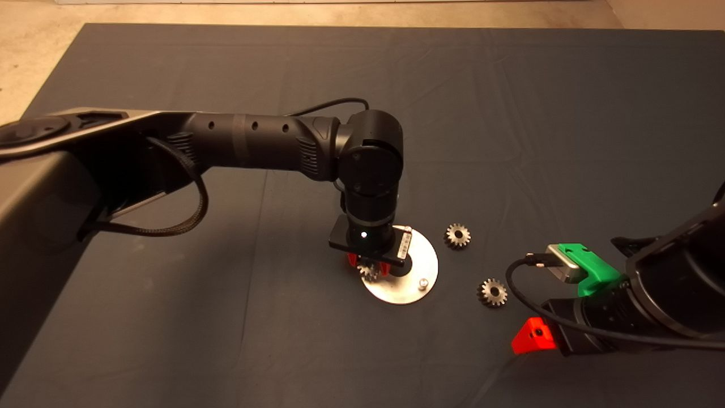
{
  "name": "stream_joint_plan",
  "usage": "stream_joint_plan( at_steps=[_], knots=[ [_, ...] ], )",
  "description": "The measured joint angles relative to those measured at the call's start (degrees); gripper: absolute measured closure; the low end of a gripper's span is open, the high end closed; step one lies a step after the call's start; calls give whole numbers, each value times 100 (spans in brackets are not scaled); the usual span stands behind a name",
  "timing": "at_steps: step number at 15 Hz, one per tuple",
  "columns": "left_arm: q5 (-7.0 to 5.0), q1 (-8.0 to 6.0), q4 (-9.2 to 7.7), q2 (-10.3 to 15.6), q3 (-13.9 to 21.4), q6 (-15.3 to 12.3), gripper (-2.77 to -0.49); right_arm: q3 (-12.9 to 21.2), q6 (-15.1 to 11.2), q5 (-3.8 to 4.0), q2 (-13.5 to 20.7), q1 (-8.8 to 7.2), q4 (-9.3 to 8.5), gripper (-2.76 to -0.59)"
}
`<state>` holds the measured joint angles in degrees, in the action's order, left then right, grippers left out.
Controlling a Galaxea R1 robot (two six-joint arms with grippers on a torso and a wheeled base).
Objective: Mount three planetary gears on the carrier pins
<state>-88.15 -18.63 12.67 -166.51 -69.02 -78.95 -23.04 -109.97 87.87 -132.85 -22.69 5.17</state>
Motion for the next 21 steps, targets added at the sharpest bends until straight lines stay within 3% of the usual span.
stream_joint_plan(
  at_steps=[12,17,21],
  knots=[
    [69,-61,69,16,-106,20,-94,0,0,0,0,0,0,-275],
    [69,-57,235,166,188,-121,-94,0,0,0,0,0,0,-275],
    [69,-57,240,238,358,-189,-94,0,0,0,0,0,0,-275]
  ],
)
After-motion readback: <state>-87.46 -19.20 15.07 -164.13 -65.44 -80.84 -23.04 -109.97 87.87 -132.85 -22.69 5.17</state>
